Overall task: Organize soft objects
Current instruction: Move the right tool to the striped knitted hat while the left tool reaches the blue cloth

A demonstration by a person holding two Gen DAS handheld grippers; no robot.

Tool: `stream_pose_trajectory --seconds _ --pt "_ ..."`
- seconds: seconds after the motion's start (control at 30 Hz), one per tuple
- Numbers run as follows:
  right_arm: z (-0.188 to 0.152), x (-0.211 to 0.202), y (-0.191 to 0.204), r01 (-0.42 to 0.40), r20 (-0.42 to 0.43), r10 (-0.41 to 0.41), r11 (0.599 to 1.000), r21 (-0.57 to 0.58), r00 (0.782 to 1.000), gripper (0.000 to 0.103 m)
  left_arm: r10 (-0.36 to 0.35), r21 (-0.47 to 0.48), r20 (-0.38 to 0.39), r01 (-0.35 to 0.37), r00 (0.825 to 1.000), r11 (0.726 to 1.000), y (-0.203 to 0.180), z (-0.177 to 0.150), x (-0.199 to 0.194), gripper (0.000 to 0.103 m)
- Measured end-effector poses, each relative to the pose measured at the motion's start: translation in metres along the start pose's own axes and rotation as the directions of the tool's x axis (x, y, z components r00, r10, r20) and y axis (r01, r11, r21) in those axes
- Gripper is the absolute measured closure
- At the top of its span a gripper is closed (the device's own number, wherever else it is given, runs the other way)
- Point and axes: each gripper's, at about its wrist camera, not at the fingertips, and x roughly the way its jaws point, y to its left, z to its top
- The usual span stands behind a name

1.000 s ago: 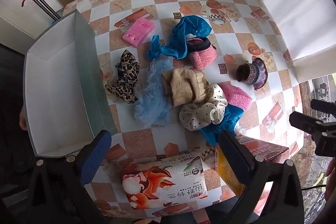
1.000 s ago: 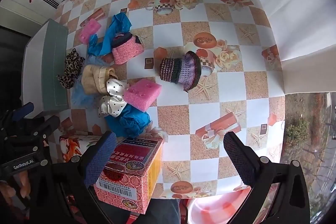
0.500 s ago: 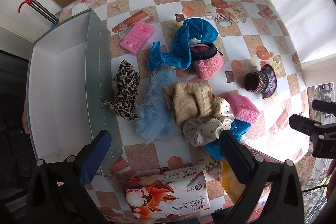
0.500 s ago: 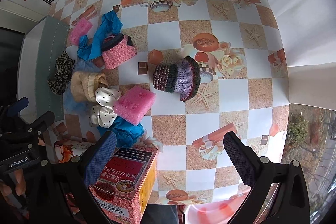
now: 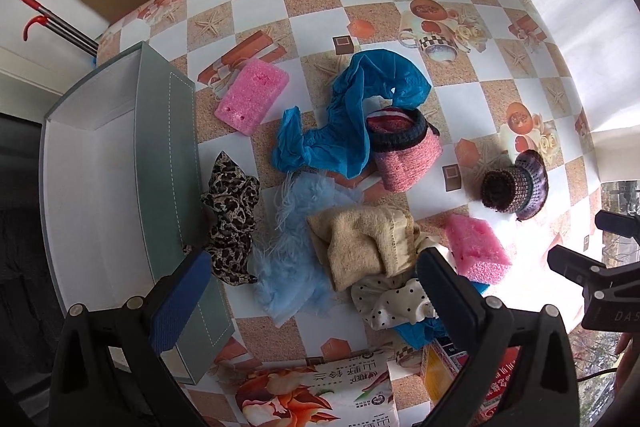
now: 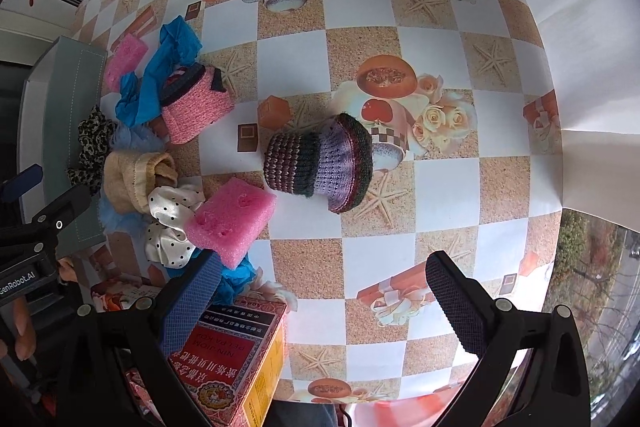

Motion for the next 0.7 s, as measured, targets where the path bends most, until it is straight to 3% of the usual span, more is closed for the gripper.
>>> stream_pose_trajectory --seconds 0.7 --pt "0.043 0.053 -0.003 0.044 -0.001 -0.044 0.998 0.047 0.999 0.0 0.027 -0.003 -0.024 -0.027 0.999 1.0 -0.019 0.058 0.04 0.0"
